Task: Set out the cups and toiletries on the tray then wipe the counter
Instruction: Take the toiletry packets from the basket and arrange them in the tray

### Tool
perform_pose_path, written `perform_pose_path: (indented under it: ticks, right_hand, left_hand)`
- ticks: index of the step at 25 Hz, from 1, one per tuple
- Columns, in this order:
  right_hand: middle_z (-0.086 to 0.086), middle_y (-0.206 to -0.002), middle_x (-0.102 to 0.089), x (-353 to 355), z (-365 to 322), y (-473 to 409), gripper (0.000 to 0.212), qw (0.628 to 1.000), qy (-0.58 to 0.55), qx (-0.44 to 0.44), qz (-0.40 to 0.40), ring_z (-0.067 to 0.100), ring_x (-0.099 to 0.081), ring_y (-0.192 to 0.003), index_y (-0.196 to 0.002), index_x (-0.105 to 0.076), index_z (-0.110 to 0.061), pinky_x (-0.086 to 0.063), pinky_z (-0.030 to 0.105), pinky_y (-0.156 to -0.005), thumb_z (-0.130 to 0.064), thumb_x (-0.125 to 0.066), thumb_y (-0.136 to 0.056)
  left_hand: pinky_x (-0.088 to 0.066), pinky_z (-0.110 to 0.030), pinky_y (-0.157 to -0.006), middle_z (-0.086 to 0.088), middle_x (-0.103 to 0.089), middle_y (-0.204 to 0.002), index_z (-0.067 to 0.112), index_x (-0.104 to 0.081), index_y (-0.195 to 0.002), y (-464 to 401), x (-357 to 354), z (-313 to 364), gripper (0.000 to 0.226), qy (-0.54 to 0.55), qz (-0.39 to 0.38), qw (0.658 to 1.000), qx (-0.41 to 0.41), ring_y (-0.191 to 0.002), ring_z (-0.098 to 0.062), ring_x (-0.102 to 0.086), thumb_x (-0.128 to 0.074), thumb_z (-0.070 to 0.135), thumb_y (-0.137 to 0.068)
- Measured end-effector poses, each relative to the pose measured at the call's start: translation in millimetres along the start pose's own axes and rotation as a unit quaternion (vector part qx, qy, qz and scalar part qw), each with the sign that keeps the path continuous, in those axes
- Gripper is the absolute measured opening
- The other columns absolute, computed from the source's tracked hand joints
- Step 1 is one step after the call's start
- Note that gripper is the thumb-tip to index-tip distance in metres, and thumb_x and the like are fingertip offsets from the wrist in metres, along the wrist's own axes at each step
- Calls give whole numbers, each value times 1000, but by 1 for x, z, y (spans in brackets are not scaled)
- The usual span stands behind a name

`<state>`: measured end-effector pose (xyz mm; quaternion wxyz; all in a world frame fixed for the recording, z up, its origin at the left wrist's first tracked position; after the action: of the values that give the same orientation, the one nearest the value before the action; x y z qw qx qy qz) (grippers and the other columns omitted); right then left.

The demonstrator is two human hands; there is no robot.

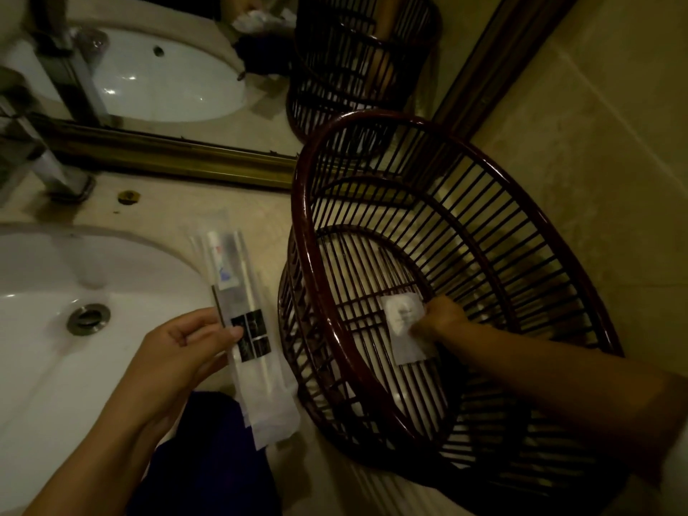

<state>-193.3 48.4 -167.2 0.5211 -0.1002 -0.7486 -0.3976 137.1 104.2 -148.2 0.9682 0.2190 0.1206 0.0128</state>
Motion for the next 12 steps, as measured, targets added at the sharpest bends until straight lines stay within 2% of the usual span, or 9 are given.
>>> perform_pose_path:
  ticks: [3, 5, 8, 10, 12]
  right_hand:
    - [20, -131, -49, 4, -3, 1, 48, 1000, 9, -3, 4, 35, -49, -120, -125, -46, -4, -45, 45, -99, -7, -65, -81]
    - [21, -131, -49, 17, -12, 5, 46, 1000, -25, 3, -2, 34, -49, -120, -125, -46, -3, -44, 44, -100, -9, -63, -83]
    - [21, -119, -58, 52, -38, 25, 36, 987, -149, 50, -10, 32, -58, -106, -116, -53, -1, -52, 38, -86, -9, -63, -83]
    - [18, -110, -62, 85, -54, 50, 31, 962, -252, 109, -9, 28, -61, -95, -112, -58, -3, -52, 34, -73, -9, -65, -82]
    - [13, -101, -68, 117, -67, 83, 24, 905, -391, 159, -50, 24, -64, -90, -104, -63, -9, -53, 31, -67, -9, -66, -81]
  left_hand:
    - [-56, -17, -58, -4, -76, -84, 8, -68, -94, -1, 0, 0, 34, 10, -3, 1000, 0, -76, -14, -72, -65, 15, -61]
    - [-56, -18, -59, -4, -76, -85, 9, -68, -95, -1, 0, 2, 30, 14, -2, 1000, -3, -76, -14, -72, -64, 11, -65]
    - [-58, -21, -62, -6, -76, -86, 9, -69, -94, 0, 0, 6, 21, 20, 10, 1000, -10, -76, -15, -72, -62, 3, -75]
    - [-59, -25, -68, -9, -76, -88, 7, -69, -94, 6, 1, 13, 19, 17, 23, 999, -18, -79, -19, -71, -61, 2, -78]
    - [-59, -27, -72, -11, -74, -89, 6, -69, -94, 16, 1, 22, 18, 16, 31, 999, -30, -82, -21, -70, -61, 2, -78]
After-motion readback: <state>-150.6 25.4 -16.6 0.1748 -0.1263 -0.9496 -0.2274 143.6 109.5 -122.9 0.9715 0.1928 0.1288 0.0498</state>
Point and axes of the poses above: each hand's wrist, its own y-axis away from the middle knuckle, its own x-axis out of the back of the hand, z = x × y, the point moved 3 cm from there along -y, towards the middle knuckle
